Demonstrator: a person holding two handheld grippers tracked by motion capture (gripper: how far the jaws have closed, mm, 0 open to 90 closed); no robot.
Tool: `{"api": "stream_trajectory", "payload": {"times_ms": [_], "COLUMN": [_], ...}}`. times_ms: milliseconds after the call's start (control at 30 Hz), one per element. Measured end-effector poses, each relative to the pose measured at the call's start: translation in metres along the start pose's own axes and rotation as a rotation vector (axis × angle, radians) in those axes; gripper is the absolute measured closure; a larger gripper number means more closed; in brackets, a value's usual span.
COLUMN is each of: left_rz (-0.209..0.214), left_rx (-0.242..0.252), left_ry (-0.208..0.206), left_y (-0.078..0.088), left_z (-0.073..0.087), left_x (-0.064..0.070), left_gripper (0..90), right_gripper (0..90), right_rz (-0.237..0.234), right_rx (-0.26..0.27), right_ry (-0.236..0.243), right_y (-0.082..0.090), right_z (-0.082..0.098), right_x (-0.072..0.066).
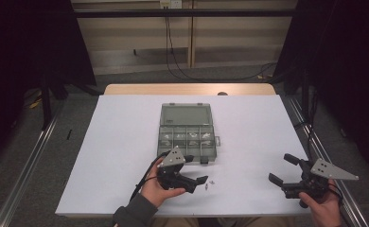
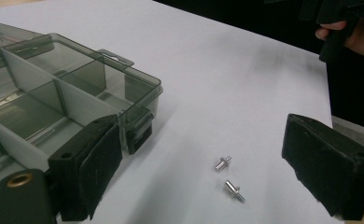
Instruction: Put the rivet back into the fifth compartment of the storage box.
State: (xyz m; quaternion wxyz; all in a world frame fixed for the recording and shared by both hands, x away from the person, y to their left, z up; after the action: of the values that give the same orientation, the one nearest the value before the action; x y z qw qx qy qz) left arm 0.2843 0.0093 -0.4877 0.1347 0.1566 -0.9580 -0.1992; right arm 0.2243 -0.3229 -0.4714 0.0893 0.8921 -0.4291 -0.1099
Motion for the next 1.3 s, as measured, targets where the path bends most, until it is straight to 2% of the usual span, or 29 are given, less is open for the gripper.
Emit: {"api": "stream_trajectory", "payload": {"times_ms": [300, 433, 500, 567, 767, 800, 900, 967, 1100, 1133, 1300], "left_rz": [0.011, 0.012, 0.003, -0.001, 0.0, -0.001, 0.007, 0.02, 0.03, 0.025, 0.028], "left_rx": [-0.037, -0.07, -0.103, -0.119, -0.172, -0.18, -0.205, -0.235, -0.265, -0.289, -0.302], "left_ry": [-0.013, -0.019, -0.026, -0.017, -0.014, -0.01, -0.008, -0.022, -0.03, -0.038, -0.033], "left_y": [-0.01, -0.015, -0.018, -0.019, -0.021, -0.022, -0.024, -0.027, -0.03, -0.03, -0.03], "left_z": [0.004, 0.007, 0.009, 0.011, 0.013, 0.014, 0.015, 0.016, 0.018, 0.02, 0.022], "left_x": [0.006, 0.009, 0.009, 0.01, 0.012, 0.012, 0.014, 0.017, 0.02, 0.02, 0.02], "left_gripper": [13.0, 14.8, 16.7, 20.2, 42.6, 42.6, 52.7, 61.1, 67.7, 69.7, 73.8], "right_gripper": [1.9, 1.9, 1.9, 1.9, 1.9, 1.9, 2.0, 1.9, 1.9, 1.9, 1.9], "right_rz": [-0.001, 0.001, 0.0, 0.0, -0.001, -0.001, 0.0, 0.0, 0.0, 0.0, -0.002], "right_rx": [0.0, 0.002, 0.001, 0.001, 0.001, 0.001, 0.0, -0.002, 0.0, 0.0, 0.0], "right_ry": [0.001, 0.001, 0.001, 0.002, 0.002, 0.002, 0.001, 0.0, 0.002, 0.001, 0.002], "right_y": [0.0, 0.0, 0.0, 0.0, -0.001, -0.001, -0.001, 0.0, 0.0, 0.0, 0.0], "right_z": [0.0, 0.0, 0.0, 0.0, 0.0, 0.0, 0.0, 0.0, 0.0, 0.0, 0.0], "right_x": [0.0, 0.0, 0.0, 0.0, -0.001, -0.001, -0.001, -0.001, 0.0, 0.0, -0.001]}}
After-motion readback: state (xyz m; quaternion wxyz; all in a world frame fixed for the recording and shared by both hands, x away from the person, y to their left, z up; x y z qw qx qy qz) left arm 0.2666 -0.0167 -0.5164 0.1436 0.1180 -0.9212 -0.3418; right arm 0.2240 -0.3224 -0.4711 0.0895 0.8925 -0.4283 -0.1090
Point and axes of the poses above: each handheld gripper's, and its own axes: y roughly backward along the jaws, z roughly out of its underside, x roughly to its right, the point moved 5 cm from there along -y, roughly forward along the jaws
